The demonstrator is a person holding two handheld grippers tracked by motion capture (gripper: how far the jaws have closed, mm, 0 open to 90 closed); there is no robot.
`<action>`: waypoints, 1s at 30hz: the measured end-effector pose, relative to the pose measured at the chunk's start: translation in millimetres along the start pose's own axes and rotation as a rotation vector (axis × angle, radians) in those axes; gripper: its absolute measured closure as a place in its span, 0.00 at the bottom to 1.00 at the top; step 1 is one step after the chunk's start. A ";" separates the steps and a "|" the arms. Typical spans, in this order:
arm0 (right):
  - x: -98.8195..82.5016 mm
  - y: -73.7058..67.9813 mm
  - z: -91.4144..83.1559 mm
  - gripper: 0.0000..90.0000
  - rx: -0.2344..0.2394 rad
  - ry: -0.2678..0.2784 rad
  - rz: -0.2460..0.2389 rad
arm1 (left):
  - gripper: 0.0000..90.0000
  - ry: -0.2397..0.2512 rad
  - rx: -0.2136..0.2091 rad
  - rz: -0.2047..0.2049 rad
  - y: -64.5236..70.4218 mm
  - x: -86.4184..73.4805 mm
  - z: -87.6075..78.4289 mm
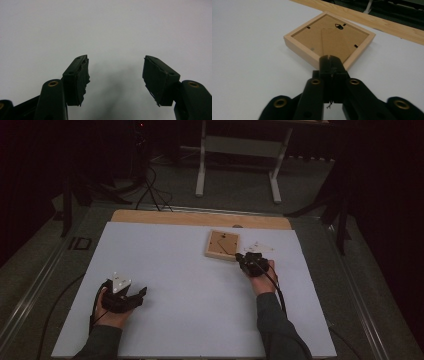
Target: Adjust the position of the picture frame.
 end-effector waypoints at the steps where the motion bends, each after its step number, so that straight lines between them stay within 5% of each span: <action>1: 1.0 -1.3 2.0 1.00 0.003 0.004 -0.001 | 0.42 -0.002 -0.001 0.000 -0.2 -0.1 0.0; 15: 6.1 6.7 38.0 1.00 -0.055 -0.057 -0.001 | 0.42 0.004 0.004 -0.003 -1.6 0.0 -1.5; 27: 12.5 17.1 65.0 1.00 -0.091 -0.087 0.077 | 0.42 0.012 0.008 0.003 -0.9 -0.2 -2.8; 30: 13.8 16.6 66.8 1.00 -0.097 -0.086 0.057 | 0.42 0.011 0.010 0.008 -0.5 -0.4 -2.5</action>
Point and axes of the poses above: each handheld gripper's, and its own axes: z roughly forward along the jaws, x roughly out of its top, y roughly to its right, the point moved 4 cm from there along z, roughly forward along the jaws, and after that the axes turned 14 degrees about -x, right-handed, at the moved point
